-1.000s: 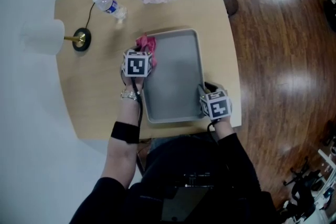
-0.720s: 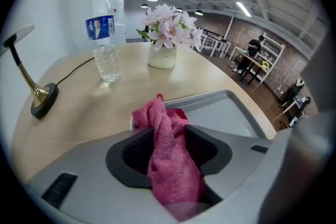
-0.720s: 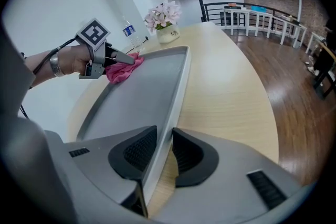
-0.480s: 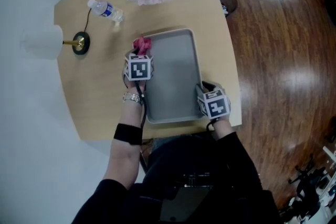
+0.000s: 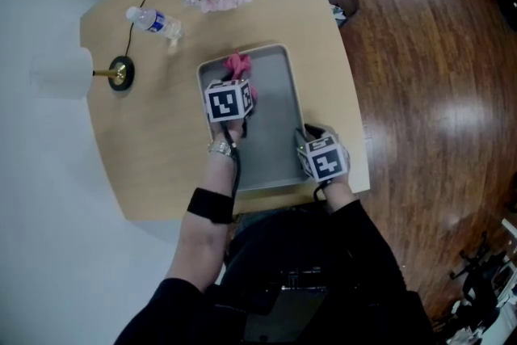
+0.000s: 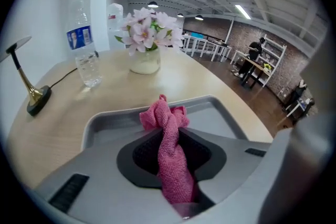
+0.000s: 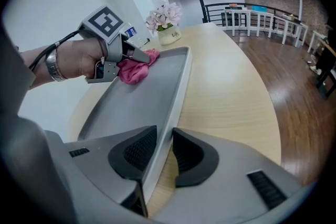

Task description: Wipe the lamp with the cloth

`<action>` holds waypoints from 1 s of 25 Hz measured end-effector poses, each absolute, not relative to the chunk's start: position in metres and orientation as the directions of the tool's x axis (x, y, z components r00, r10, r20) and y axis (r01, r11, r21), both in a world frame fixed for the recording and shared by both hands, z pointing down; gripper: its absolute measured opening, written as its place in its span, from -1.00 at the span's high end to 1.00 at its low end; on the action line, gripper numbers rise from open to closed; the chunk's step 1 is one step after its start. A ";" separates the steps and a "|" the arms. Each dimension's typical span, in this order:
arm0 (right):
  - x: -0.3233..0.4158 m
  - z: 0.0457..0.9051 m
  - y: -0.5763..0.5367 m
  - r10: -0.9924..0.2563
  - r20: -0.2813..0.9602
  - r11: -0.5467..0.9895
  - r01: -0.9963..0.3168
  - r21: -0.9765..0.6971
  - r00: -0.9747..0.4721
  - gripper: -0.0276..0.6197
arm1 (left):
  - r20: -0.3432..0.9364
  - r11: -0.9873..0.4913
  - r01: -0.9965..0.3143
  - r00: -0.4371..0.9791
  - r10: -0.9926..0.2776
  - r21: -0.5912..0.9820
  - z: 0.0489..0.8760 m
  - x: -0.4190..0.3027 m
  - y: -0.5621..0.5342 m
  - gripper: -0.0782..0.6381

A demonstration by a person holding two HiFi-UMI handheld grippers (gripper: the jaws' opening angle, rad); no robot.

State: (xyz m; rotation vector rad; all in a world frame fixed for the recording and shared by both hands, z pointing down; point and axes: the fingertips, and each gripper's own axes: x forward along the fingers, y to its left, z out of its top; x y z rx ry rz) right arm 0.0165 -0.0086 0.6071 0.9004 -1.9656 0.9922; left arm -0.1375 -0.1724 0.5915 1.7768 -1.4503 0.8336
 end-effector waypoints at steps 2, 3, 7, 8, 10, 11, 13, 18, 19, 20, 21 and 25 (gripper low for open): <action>0.016 0.607 -0.008 -0.252 0.841 0.453 -0.826 -0.335 -0.479 0.58 | 0.812 -0.160 -0.975 0.215 -0.543 0.151 0.590 -0.109 -0.177 0.51; 0.016 0.607 -0.008 -0.251 0.841 0.452 -0.826 -0.336 -0.480 0.58 | 0.807 -0.169 -0.971 0.235 -0.541 0.169 0.590 -0.096 -0.179 0.51; 0.020 0.609 -0.008 -0.254 0.848 0.444 -0.834 -0.326 -0.466 0.58 | 0.786 -0.207 -0.945 0.326 -0.525 0.253 0.590 -0.046 -0.182 0.51; 0.020 0.609 -0.008 -0.254 0.847 0.443 -0.835 -0.326 -0.466 0.58 | 0.782 -0.220 -0.938 0.346 -0.518 0.270 0.590 -0.035 -0.182 0.51; 0.018 0.608 -0.009 -0.254 0.843 0.450 -0.829 -0.332 -0.475 0.58 | 0.779 -0.243 -0.930 0.364 -0.510 0.276 0.590 -0.021 -0.182 0.51; 0.017 0.608 -0.010 -0.252 0.842 0.453 -0.827 -0.332 -0.476 0.58 | 0.778 -0.248 -0.927 0.371 -0.507 0.280 0.590 -0.019 -0.182 0.52; 0.018 0.609 -0.009 -0.249 0.845 0.453 -0.828 -0.330 -0.473 0.58 | 0.773 -0.254 -0.917 0.396 -0.495 0.307 0.590 -0.019 -0.180 0.52; 0.022 0.611 -0.011 -0.262 0.849 0.454 -0.835 -0.310 -0.459 0.58 | 0.745 -0.278 -0.915 0.401 -0.533 0.294 0.565 -0.055 -0.167 0.54; 0.022 0.611 -0.011 -0.264 0.849 0.453 -0.836 -0.309 -0.457 0.58 | 0.742 -0.273 -0.920 0.388 -0.547 0.280 0.559 -0.070 -0.160 0.54; 0.023 0.611 -0.011 -0.266 0.849 0.452 -0.837 -0.308 -0.456 0.58 | 0.742 -0.264 -0.928 0.369 -0.559 0.263 0.554 -0.086 -0.152 0.54; 0.023 0.610 -0.011 -0.268 0.849 0.451 -0.838 -0.307 -0.456 0.58 | 0.746 -0.251 -0.938 0.344 -0.570 0.240 0.550 -0.106 -0.143 0.54; 0.023 0.611 -0.012 -0.268 0.850 0.446 -0.840 -0.308 -0.454 0.58 | 0.803 -0.173 -0.976 0.207 -0.558 0.132 0.558 -0.189 -0.106 0.54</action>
